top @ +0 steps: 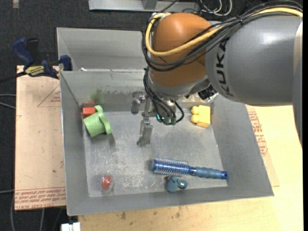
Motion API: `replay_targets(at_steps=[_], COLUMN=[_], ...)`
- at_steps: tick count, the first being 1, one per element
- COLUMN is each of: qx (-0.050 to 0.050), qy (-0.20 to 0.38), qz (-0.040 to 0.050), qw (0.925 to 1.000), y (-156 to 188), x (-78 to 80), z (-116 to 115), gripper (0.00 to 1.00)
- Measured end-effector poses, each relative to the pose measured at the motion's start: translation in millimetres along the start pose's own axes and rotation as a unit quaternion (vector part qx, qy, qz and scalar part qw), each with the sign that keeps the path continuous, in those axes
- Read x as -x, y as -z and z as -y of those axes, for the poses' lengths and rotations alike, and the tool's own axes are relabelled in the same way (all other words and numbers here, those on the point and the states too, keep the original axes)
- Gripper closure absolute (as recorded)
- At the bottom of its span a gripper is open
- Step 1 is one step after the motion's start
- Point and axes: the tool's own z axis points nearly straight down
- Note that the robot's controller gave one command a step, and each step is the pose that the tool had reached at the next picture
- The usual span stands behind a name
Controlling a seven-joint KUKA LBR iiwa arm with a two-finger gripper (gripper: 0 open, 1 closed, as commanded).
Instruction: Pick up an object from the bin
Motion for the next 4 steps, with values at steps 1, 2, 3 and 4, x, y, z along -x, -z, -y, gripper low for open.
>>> replay_targets(at_steps=[1, 2, 3, 4], qx=[0.001, 0.003, 0.001, 0.002], qy=[-0.043, 0.030, 0.030, 0.020], qz=[0.0001, 0.0142, 0.0045, 0.0087], qw=[0.9991, 0.9994, 0.9995, 0.9998], y=[-79.6, -148.3, -153.3, -41.7], x=[6.9, 69.5, 64.1, 49.5], z=[-74.3, -67.9, -67.0, -77.5], gripper=[0.00, 0.00, 1.00, 1.00])
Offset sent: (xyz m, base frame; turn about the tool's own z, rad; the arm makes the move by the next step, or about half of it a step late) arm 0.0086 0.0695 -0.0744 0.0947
